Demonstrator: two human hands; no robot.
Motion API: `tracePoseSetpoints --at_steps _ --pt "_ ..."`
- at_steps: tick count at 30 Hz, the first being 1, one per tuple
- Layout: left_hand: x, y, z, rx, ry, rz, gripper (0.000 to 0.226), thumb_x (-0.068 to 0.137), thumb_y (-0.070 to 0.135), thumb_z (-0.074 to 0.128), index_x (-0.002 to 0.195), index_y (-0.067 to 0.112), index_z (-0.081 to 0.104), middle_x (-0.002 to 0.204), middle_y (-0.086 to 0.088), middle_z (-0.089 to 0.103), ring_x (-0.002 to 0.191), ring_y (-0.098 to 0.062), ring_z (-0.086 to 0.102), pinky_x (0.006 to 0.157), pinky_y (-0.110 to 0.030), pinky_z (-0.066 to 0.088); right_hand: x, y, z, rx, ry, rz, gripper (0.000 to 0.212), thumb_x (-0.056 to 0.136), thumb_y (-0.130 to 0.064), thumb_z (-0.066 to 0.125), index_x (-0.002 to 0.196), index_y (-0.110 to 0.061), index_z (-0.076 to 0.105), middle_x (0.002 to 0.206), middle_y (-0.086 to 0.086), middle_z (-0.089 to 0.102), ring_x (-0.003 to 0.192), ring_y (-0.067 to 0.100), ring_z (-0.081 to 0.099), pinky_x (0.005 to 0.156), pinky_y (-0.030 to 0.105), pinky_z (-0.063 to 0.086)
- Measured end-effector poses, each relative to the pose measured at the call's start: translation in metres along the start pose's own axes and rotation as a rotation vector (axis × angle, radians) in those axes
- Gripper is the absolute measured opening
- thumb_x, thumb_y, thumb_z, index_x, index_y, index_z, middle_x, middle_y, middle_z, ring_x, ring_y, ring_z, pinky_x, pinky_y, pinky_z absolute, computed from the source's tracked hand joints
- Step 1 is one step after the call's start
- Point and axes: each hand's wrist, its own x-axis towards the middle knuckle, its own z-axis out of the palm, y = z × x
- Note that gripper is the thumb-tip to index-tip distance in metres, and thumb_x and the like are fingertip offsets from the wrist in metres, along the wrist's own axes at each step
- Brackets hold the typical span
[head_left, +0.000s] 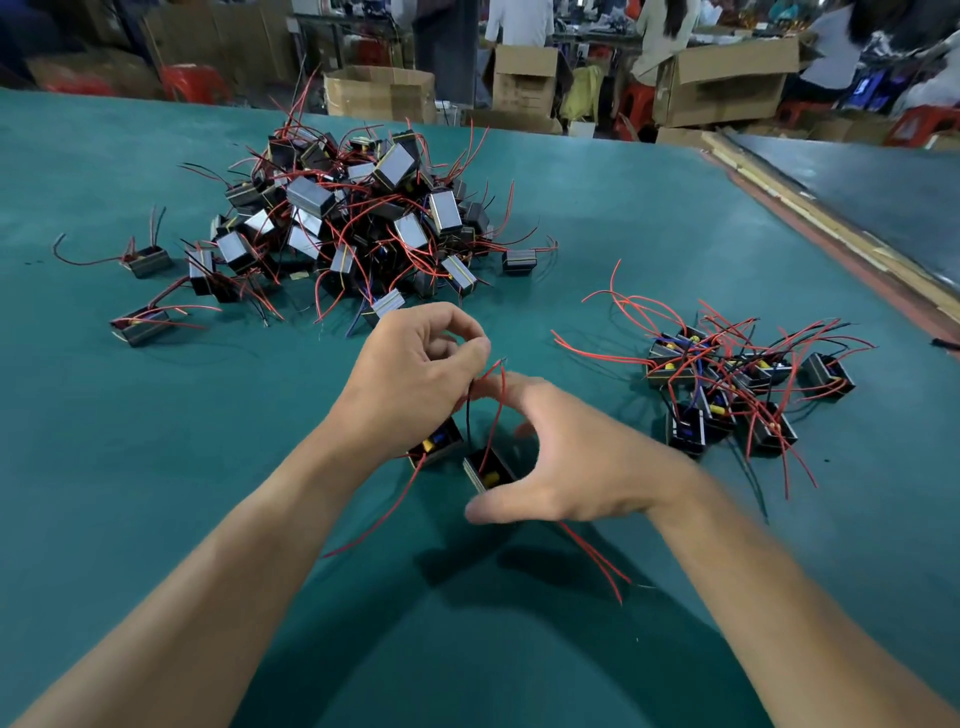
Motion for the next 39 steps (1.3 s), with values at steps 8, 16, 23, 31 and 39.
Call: tracePoseSetpoints --at_steps 8,16,23,31,39 --pt "0.000 0.006 -0.003 -0.203 -0.028 0.006 0.014 0.097 0.002 0.051 0.084 0.005 0.054 0.047 0.001 0.053 0.046 -0.020 0.046 0.049 -0.029 0.046 0.009 0.004 0.015 0.025 0.200 0.024 0.038 0.067 -0.031 0.085 0.094 -0.032 0.059 0.090 -0.017 0.068 0.084 0.006 0.063 0.077 0.018 0.047" --pt "0.003 0.003 -0.003 -0.203 0.038 -0.041 0.020 0.096 0.004 0.053 0.078 0.011 0.055 0.050 0.002 0.059 0.045 -0.015 0.052 0.051 -0.025 0.050 0.008 0.012 0.003 -0.051 0.238 0.118 0.016 0.074 -0.029 0.084 0.084 -0.030 0.071 0.070 -0.008 0.068 0.052 0.001 0.053 0.053 0.014 0.038" --pt "0.007 -0.001 -0.004 -0.123 0.160 -0.075 0.018 0.090 0.008 0.061 0.074 0.015 0.060 0.068 -0.002 0.071 0.060 -0.011 0.063 0.056 -0.025 0.054 0.008 0.027 -0.016 -0.303 0.500 0.286 0.014 0.076 -0.028 0.081 0.087 -0.028 0.073 0.064 -0.013 0.058 0.068 0.012 0.060 0.061 0.026 0.039" --pt "0.019 -0.031 -0.023 0.265 0.318 -0.191 0.022 0.085 0.024 0.065 0.105 0.023 0.056 0.109 0.006 0.062 0.095 -0.017 0.059 0.080 -0.032 0.050 0.004 0.024 -0.031 -0.350 0.833 0.428 0.085 0.081 -0.021 0.074 0.149 -0.003 0.026 0.143 0.017 0.045 0.131 0.035 0.040 0.107 0.038 0.028" --pt "0.022 -0.053 -0.025 0.585 0.162 -0.146 0.067 0.088 0.035 0.065 0.145 0.015 0.036 0.146 0.000 0.038 0.140 -0.023 0.026 0.113 -0.035 0.024 0.004 -0.004 0.003 -0.297 0.484 -0.068 0.054 0.087 -0.021 0.063 0.138 -0.005 0.052 0.144 0.008 0.048 0.137 0.021 0.042 0.115 0.019 0.023"
